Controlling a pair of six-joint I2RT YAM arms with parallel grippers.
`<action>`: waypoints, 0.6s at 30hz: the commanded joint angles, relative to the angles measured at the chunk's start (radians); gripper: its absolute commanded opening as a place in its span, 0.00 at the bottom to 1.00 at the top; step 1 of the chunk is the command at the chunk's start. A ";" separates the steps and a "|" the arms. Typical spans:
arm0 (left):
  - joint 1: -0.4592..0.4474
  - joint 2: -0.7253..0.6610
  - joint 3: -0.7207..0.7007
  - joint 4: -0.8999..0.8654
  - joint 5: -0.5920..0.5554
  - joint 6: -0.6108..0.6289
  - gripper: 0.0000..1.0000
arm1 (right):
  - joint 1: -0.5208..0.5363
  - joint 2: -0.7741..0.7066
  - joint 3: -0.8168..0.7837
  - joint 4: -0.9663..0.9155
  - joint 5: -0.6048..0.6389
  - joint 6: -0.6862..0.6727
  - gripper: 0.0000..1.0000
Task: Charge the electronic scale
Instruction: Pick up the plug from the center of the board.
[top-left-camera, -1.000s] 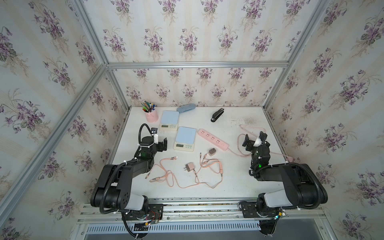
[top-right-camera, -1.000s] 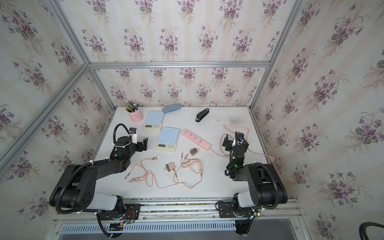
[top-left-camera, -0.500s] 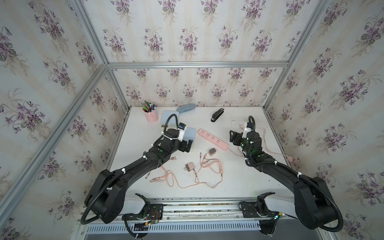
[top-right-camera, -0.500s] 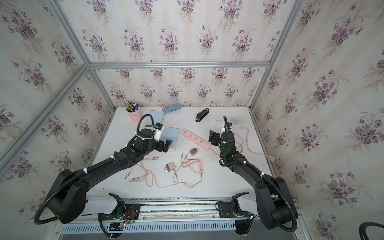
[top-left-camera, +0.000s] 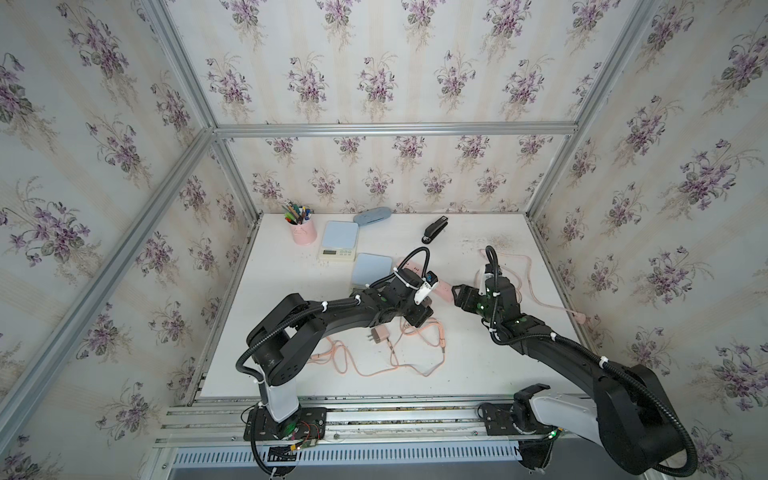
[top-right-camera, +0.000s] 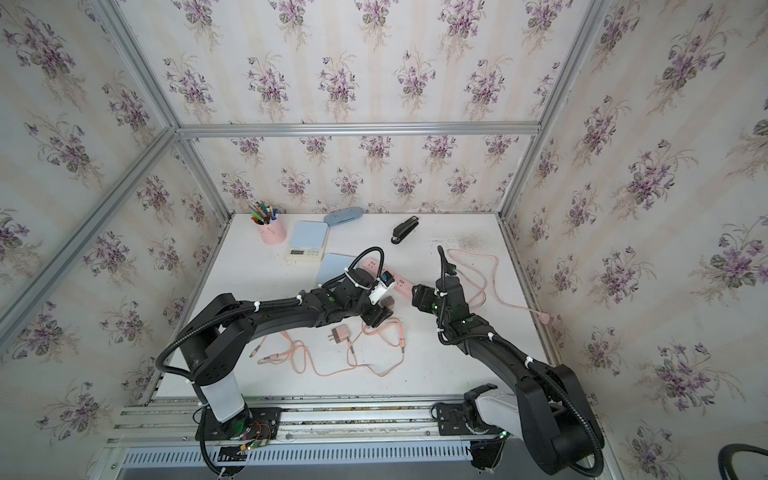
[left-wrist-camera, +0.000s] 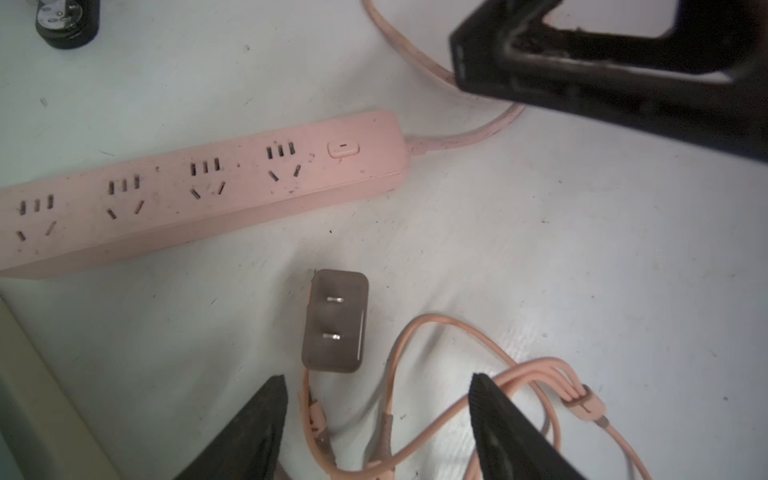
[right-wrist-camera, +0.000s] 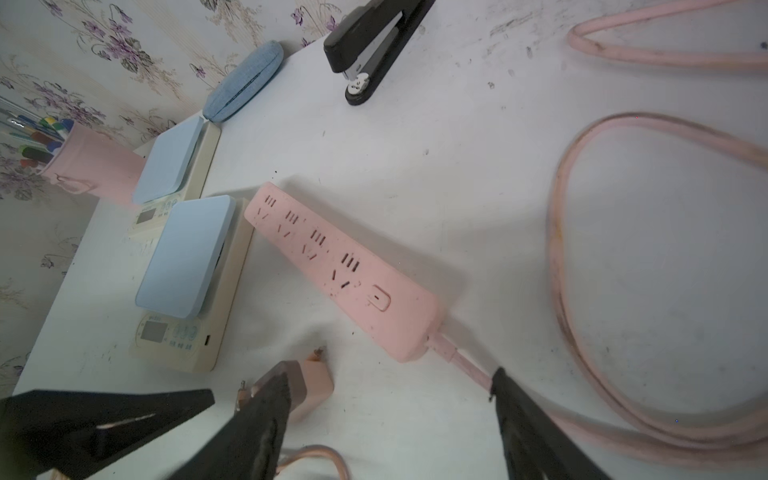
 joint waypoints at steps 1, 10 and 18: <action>0.001 0.044 0.040 -0.010 -0.008 0.010 0.63 | 0.000 -0.013 -0.030 -0.009 -0.024 0.030 0.79; 0.009 0.172 0.161 -0.058 0.049 0.003 0.38 | 0.000 -0.007 -0.055 0.022 -0.061 0.055 0.79; 0.027 0.100 0.223 -0.167 0.168 0.003 0.08 | -0.015 -0.049 -0.001 -0.003 -0.166 -0.011 0.70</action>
